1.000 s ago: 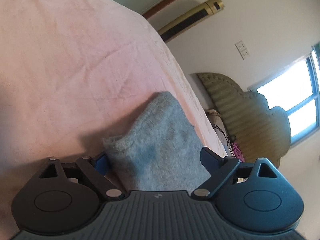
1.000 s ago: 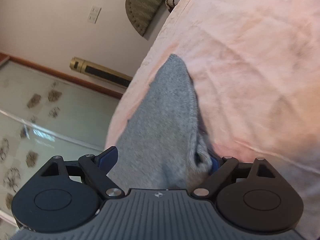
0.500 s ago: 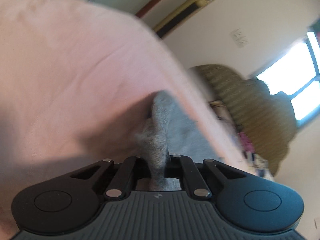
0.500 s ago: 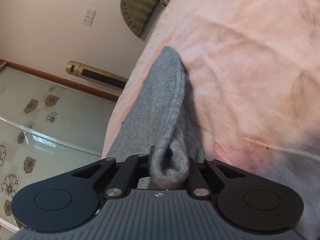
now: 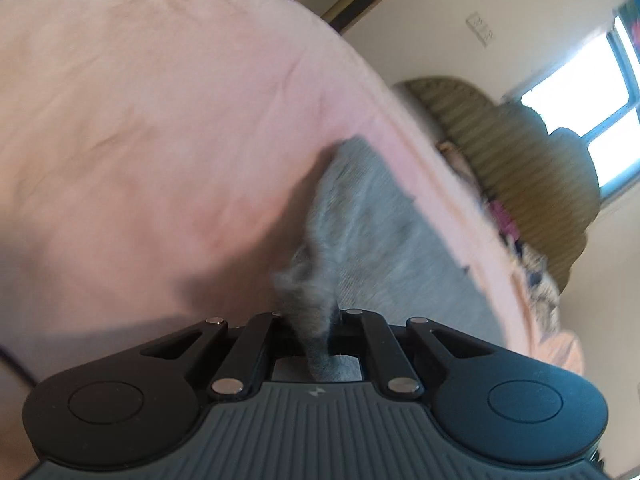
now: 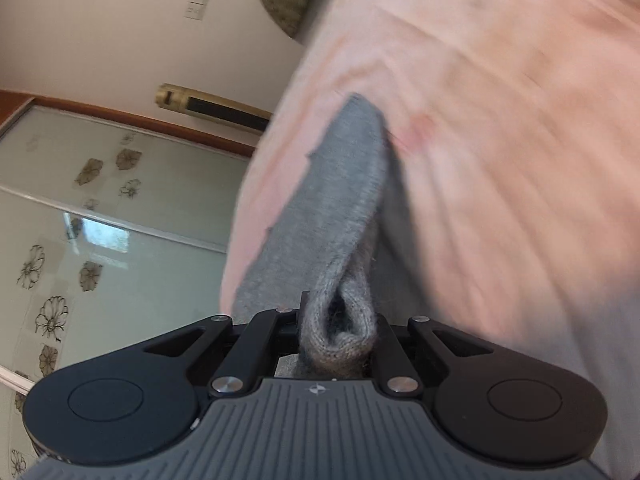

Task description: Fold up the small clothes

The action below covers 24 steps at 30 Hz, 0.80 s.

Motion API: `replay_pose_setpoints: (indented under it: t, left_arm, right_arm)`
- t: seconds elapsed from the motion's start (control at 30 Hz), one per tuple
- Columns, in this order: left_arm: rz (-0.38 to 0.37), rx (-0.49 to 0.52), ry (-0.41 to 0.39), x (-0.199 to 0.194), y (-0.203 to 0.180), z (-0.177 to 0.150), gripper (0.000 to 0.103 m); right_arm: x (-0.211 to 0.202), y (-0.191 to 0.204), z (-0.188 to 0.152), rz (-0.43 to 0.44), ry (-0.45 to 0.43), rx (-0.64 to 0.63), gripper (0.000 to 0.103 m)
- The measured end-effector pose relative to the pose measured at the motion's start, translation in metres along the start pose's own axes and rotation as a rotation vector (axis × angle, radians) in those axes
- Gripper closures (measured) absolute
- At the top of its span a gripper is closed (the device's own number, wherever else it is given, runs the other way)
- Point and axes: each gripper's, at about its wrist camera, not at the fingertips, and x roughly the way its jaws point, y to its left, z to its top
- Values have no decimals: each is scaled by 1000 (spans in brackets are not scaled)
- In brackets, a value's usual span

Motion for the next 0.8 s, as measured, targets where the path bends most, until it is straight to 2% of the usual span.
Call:
replay_pose_setpoints:
  t: [0.07, 0.13, 0.17, 0.2, 0.23, 0.27, 0.3, 0.33, 0.37, 0.43, 0.47, 0.5, 0.57, 0.7, 0.8]
  left_arm:
    - [27, 67, -27, -6, -1, 3, 91]
    - [38, 113, -49, -19, -3, 14, 66]
    - [41, 129, -82, -28, -3, 20, 59]
    - [48, 151, -136, -40, -3, 25, 46]
    - [65, 184, -204, -49, -5, 33, 36]
    - [86, 222, -271, -57, -7, 42, 34]
    - [116, 258, -334, -59, -14, 52, 33]
    - [144, 300, -357, -53, -23, 63, 33]
    - [165, 357, -342, -39, -33, 74, 33]
    - [239, 462, -275, 7, -55, 91, 33]
    - [262, 505, -203, 36, -65, 98, 33]
    - [275, 522, -134, 63, -73, 105, 33]
    - [266, 535, -51, 105, -86, 112, 33]
    - [220, 619, -15, 145, -116, 110, 33]
    - [256, 676, 34, 172, -127, 109, 33]
  right_arm:
    - [-1, -11, -8, -41, 32, 35, 87]
    - [-8, -5, -6, -69, 20, -3, 80]
    - [-15, 1, 0, -71, 1, -27, 60]
    - [-25, 9, 8, -68, -39, -61, 30]
    - [-34, 20, 16, -75, -94, -116, 19]
    - [-41, 33, 25, -89, -144, -192, 10]
    - [-42, 46, 35, -102, -166, -272, 10]
    - [-39, 58, 46, -120, -173, -339, 10]
    - [-31, 66, 59, -141, -177, -388, 10]
    - [-3, 77, 90, -170, -158, -454, 12]
    - [16, 82, 104, -200, -147, -496, 13]
    - [37, 85, 115, -241, -125, -538, 13]
    - [79, 88, 130, -359, -91, -601, 16]
    - [136, 92, 136, -424, 5, -689, 18]
    - [161, 92, 134, -441, 41, -726, 19]
